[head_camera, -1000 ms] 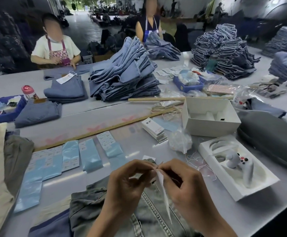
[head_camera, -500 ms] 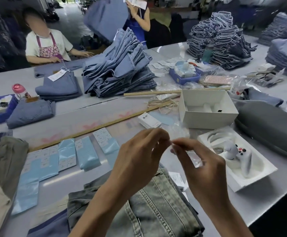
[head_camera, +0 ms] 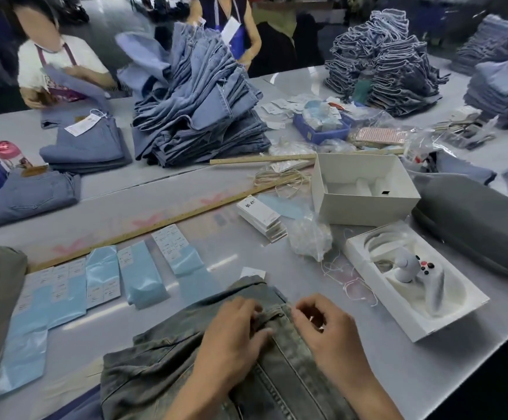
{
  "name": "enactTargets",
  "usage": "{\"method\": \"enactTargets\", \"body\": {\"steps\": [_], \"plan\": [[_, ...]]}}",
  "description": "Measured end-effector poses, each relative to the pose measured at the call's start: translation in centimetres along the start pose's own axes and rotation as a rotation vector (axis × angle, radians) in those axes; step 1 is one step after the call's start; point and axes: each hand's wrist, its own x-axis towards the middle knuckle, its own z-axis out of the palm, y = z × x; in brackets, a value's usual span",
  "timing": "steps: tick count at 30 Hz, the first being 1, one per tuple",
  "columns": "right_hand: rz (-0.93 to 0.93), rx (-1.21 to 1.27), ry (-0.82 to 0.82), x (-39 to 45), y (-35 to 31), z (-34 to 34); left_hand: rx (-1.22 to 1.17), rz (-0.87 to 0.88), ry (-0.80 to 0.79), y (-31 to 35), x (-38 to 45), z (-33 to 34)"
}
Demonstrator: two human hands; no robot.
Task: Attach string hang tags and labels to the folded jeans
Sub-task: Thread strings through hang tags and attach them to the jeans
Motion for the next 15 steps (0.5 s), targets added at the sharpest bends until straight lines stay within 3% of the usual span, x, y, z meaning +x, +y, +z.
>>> {"method": "enactTargets", "body": {"steps": [4, 8, 12, 15], "plan": [[0.070, -0.306, -0.101, -0.5, 1.3, 2.0, 0.016, -0.038, 0.069, -0.2, 0.3, 1.1], [-0.021, -0.532, -0.068, -0.6, 0.7, 3.9, -0.057, -0.016, 0.132, 0.0, 0.5, 0.6], [-0.006, -0.385, 0.019, 0.4, -0.3, 5.4, -0.189, 0.053, 0.219, -0.6, -0.4, 0.2], [0.024, -0.261, 0.028, 0.8, -0.3, 6.2, -0.443, -0.083, 0.247, -1.4, -0.5, -0.1]]}}
